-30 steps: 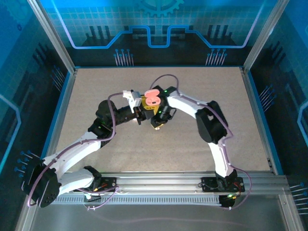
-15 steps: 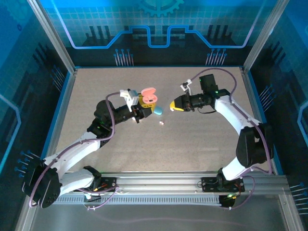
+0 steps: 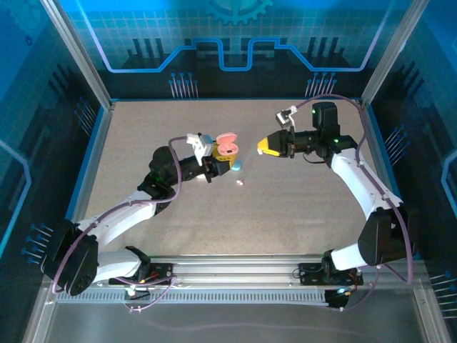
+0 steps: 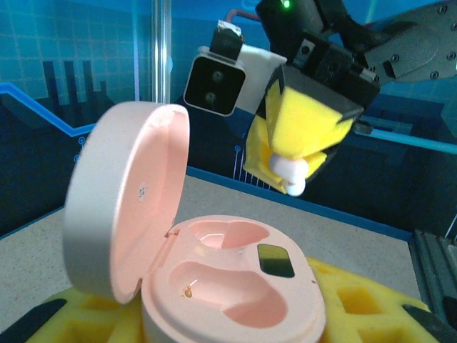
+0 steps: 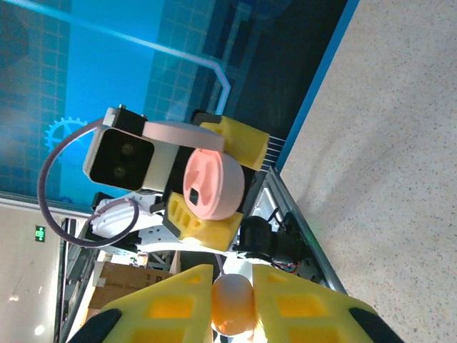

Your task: Insert wireless bluetooth earbuds into charging case

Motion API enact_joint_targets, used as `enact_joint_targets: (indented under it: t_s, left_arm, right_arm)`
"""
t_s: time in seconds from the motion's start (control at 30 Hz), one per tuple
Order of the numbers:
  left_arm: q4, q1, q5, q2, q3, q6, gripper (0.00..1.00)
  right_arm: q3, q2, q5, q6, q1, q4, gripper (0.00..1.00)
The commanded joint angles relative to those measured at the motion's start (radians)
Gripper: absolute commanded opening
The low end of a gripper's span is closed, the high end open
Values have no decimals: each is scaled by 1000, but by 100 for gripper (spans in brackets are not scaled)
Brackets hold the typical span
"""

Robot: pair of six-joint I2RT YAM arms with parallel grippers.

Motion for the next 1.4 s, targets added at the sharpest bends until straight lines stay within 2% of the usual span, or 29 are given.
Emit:
enact_joint_targets:
  t_s: [0.0,0.23,0.63,1.37]
  left_arm:
    - [36,-24,23,16,-1,62,32]
    - [29,-62,5,46,24,91,32]
    - [61,-80,-5,69,34,68,32]
    - [82,-83,36,85,46,42,32]
  right_arm:
    - [19,-38,-19,66,-8,53,19]
    - [67,-59,45,-36,30,-64,20]
    - [73,-75,137,-113,115,-108,20]
    - [111,-29,251,-132,179,-133,20]
